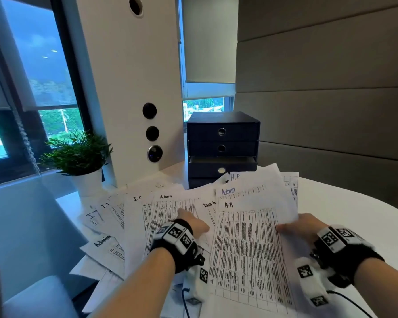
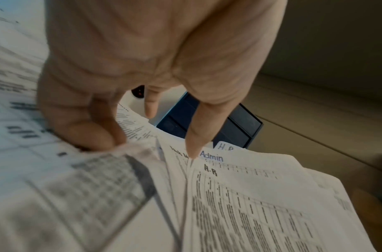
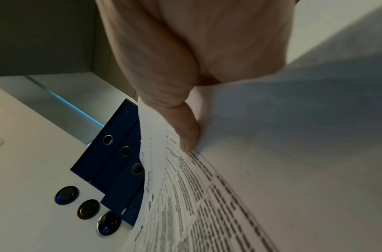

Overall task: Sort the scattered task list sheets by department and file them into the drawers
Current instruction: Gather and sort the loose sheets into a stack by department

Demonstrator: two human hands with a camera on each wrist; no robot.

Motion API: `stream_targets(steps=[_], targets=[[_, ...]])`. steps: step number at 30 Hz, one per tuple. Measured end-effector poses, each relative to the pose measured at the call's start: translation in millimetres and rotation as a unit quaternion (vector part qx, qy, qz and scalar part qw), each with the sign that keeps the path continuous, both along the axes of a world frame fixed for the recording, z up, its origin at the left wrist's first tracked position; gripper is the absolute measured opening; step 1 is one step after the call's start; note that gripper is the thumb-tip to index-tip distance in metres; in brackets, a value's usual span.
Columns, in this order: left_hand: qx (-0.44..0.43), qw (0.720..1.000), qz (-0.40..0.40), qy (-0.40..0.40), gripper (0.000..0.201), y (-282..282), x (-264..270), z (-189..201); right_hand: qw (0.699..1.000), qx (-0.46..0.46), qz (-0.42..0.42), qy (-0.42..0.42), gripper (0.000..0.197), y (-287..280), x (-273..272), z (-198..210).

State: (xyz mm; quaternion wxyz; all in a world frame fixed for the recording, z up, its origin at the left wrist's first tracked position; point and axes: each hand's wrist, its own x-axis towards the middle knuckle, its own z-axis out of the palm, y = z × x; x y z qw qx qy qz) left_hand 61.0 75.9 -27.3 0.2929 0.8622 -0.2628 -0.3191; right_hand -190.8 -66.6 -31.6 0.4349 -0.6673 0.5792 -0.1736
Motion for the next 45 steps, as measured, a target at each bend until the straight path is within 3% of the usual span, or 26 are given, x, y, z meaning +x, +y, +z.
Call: stream_targets(steps=[3,5,7,9,11,14,15,17,20,22,25,26,28,30,32,34,35,37,38,42,45], targets=[[-0.048,0.997,0.029,0.058,0.076,2.8,1.3,3.8,1.0,-0.003,0.021,0.011,0.048,0.7,-3.1,1.7],[-0.026,0.999,-0.013,0.025,0.06,5.0,0.2,4.3,0.999,0.003,0.051,0.014,0.052,2.3,-3.4,-1.1],[-0.016,0.998,-0.06,-0.009,0.058,4.7,-1.1,0.6,0.997,0.01,0.079,0.006,0.076,-2.6,-3.0,-10.0],[-0.032,0.996,-0.081,-0.028,0.057,2.7,-3.1,-2.9,0.996,0.003,0.084,-0.01,0.069,-2.4,-2.0,-13.5],[-0.08,0.994,-0.069,-0.01,0.055,0.9,-0.9,-7.2,0.996,-0.011,0.085,-0.019,0.057,-2.1,-4.7,-11.0],[-0.19,0.979,-0.026,0.062,0.055,7.1,4.6,-7.0,0.992,0.006,0.069,-0.102,0.073,-8.4,-13.6,-11.1],[-0.222,0.971,-0.021,0.083,0.056,8.1,6.5,-6.8,0.987,0.024,0.068,-0.142,0.064,-5.8,-15.1,-8.6],[-0.271,0.956,-0.026,0.109,0.038,8.7,5.9,-4.5,0.971,0.065,0.073,-0.219,0.038,1.8,-14.6,-1.4],[-0.329,0.932,-0.041,0.144,0.02,8.2,-1.0,4.3,0.949,0.082,0.101,-0.287,0.022,7.6,-13.4,5.8],[-0.345,0.919,-0.07,0.178,0.026,10.1,-6.8,11.2,0.953,0.049,0.083,-0.286,0.017,8.2,-11.2,7.9],[-0.304,0.932,-0.129,0.15,0.077,11.1,-12.7,17.1,0.973,-0.055,0.029,-0.222,0.019,9.8,-3.1,12.7],[-0.284,0.94,-0.154,0.115,0.083,10.6,-14.4,17.4,0.972,-0.083,0.014,-0.218,0.019,11.5,0.1,15.3],[-0.259,0.948,-0.174,0.062,0.069,7.8,-15.1,14.3,0.963,-0.11,0.02,-0.244,0.025,11.3,6.2,19.1],[-0.26,0.955,-0.14,0.037,0.059,4.0,-12.4,11.0,0.95,-0.136,0.039,-0.278,0.038,13.0,6.9,25.1],[-0.261,0.961,-0.087,0.026,0.074,3.4,-10.9,11.3,0.935,-0.153,0.049,-0.317,0.038,10.3,2.8,31.6],[-0.278,0.956,-0.081,0.048,0.11,2.4,-9.3,13.1,0.924,-0.145,0.052,-0.349,0.024,6.5,-2.7,42.1],[-0.294,0.951,-0.081,0.057,0.116,2.7,-9.2,15.0,0.92,-0.138,0.053,-0.363,0.033,3.3,-6.0,46.0],[-0.315,0.945,-0.063,0.056,0.105,5.9,-12.5,22.1,0.916,-0.135,0.043,-0.376,0.06,-3.3,-11.0,54.4],[-0.319,0.944,-0.058,0.065,0.1,7.3,-12.6,24.6,0.91,-0.135,0.034,-0.391,0.06,-6.2,-13.3,58.4],[-0.322,0.935,-0.024,0.147,0.118,5.9,-9.4,22.2,0.885,-0.112,-0.008,-0.452,0.015,-15.1,-24.8,73.4],[-0.312,0.926,0.012,0.211,0.113,5.5,-7.3,19.3,0.892,-0.108,-0.017,-0.439,0.016,-22.0,-32.0,71.4]])
